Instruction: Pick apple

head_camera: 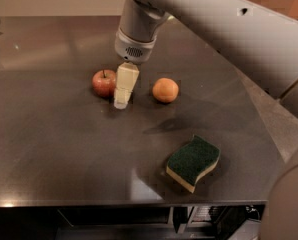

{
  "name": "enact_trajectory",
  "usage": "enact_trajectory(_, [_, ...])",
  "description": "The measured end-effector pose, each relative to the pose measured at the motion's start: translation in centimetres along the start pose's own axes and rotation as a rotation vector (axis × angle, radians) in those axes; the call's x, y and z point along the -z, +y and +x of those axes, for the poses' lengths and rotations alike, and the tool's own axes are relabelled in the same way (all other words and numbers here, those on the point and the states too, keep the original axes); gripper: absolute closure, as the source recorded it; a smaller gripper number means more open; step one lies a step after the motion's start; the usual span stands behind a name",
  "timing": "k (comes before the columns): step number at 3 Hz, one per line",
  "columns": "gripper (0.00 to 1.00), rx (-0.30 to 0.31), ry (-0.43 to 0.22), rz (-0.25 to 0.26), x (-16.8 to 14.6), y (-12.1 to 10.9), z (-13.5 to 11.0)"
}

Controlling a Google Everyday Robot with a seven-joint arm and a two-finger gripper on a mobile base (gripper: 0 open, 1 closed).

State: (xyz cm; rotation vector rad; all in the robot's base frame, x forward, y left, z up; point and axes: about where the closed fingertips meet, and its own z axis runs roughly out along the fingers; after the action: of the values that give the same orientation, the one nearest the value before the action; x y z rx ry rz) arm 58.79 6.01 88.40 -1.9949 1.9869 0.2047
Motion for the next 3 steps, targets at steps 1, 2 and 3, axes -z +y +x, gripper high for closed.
enact_trajectory(1, [0.00,-0.003,0.010,0.002,-1.5,-0.9,-1.1])
enact_trajectory(2, [0.00,-0.009,0.023,-0.002,-2.6,-1.5,-1.7])
enact_trajectory(3, [0.00,-0.010,0.042,-0.003,-3.6,-2.1,-2.2])
